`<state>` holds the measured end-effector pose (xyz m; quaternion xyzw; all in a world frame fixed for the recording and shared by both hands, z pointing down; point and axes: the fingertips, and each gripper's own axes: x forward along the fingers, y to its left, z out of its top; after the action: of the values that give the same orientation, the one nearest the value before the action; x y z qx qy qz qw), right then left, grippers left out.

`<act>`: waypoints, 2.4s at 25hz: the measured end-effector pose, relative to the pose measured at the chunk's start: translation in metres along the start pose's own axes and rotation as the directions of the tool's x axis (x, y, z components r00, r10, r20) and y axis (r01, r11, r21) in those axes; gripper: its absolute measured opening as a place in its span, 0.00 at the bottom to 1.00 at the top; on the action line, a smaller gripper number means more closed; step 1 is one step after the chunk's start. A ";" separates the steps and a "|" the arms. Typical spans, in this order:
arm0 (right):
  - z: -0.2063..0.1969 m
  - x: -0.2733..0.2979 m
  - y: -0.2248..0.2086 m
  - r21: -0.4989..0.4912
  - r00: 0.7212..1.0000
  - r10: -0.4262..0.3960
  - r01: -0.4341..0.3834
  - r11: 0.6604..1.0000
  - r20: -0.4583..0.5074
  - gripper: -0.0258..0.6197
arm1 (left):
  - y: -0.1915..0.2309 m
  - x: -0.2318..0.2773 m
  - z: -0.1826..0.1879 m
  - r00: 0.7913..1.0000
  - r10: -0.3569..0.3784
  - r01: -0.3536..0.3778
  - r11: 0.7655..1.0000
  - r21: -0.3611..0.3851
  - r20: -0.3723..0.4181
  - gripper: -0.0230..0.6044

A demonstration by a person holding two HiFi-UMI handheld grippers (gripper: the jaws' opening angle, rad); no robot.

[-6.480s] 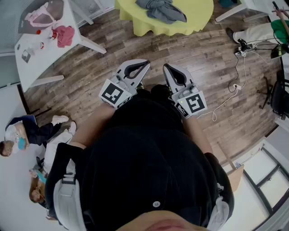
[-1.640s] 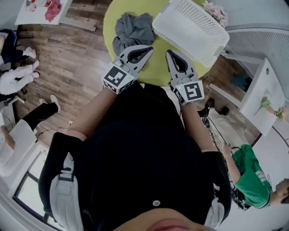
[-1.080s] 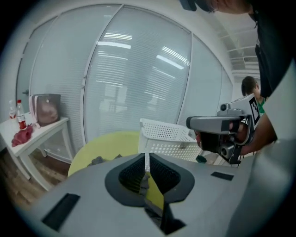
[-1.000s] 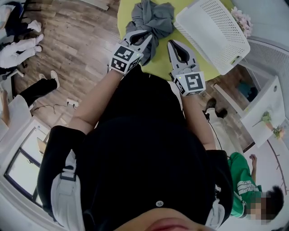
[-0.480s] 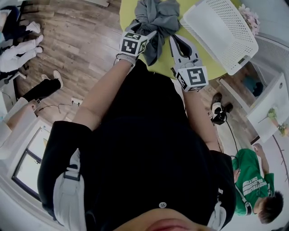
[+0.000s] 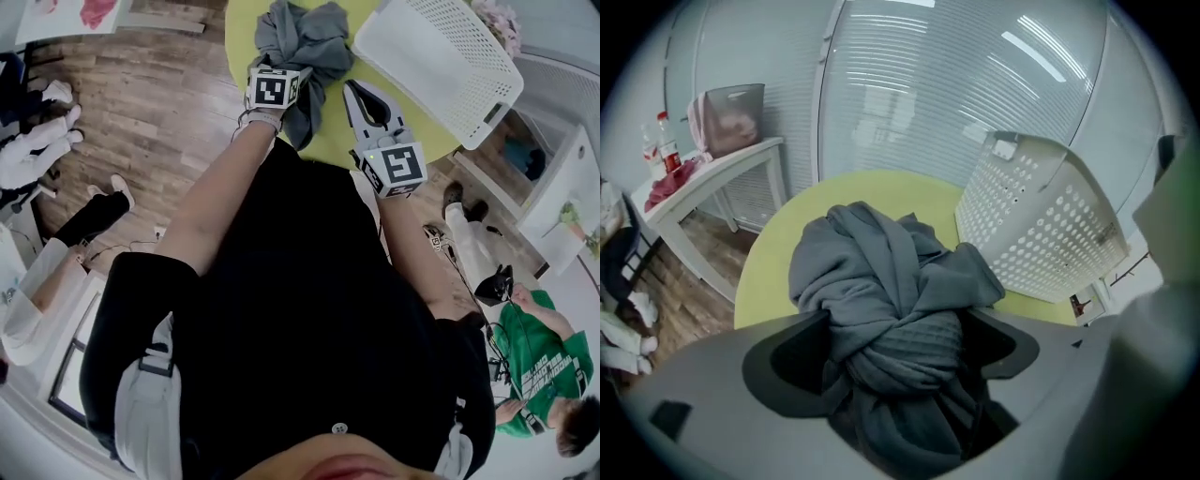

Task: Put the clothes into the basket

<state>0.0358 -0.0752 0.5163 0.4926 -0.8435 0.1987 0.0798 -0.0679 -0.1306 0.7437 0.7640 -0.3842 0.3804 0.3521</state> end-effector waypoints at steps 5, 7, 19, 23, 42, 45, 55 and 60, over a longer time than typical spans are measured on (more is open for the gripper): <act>-0.002 -0.009 -0.014 0.018 0.999 -0.031 0.031 0.999 -0.005 0.08 | 0.006 0.015 -0.004 0.998 0.060 -0.060 0.998 0.001 -0.021 0.75; -0.003 -0.011 -0.018 0.023 0.999 -0.037 0.037 0.999 -0.004 0.08 | 0.007 0.021 -0.004 0.998 0.066 -0.067 0.998 -0.008 -0.022 0.75; -0.001 -0.010 -0.015 0.027 0.999 -0.048 0.049 0.998 -0.010 0.08 | 0.010 0.034 0.008 0.997 0.050 -0.050 0.999 0.007 -0.058 0.77; 0.005 -0.007 -0.010 0.006 0.999 -0.044 0.044 0.999 -0.003 0.08 | 0.011 0.029 0.009 0.997 0.008 -0.007 1.000 0.022 -0.072 0.71; 0.049 -0.016 0.006 -0.038 0.998 -0.006 0.008 0.999 0.060 0.08 | -0.030 -0.108 0.030 0.953 -0.100 0.250 0.795 0.552 -0.286 0.60; 0.059 -0.021 0.002 -0.042 0.997 -0.013 0.016 0.999 0.077 0.08 | -0.046 -0.133 0.031 0.937 -0.124 0.310 0.730 0.609 -0.327 0.60; 0.090 -0.026 -0.005 -0.086 0.989 -0.082 0.093 0.992 0.122 0.08 | -0.097 -0.207 0.082 0.930 -0.165 0.366 0.478 0.798 -0.328 0.60; 0.114 -0.042 -0.005 -0.074 0.981 -0.112 0.125 0.989 0.161 0.08 | -0.120 -0.231 0.100 0.917 -0.157 0.399 0.339 0.852 -0.367 0.60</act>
<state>0.0680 -0.0912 0.4005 0.5521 -0.8240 0.1186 0.0457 -0.0302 -0.0856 0.4712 0.8367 0.0670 0.5429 -0.0261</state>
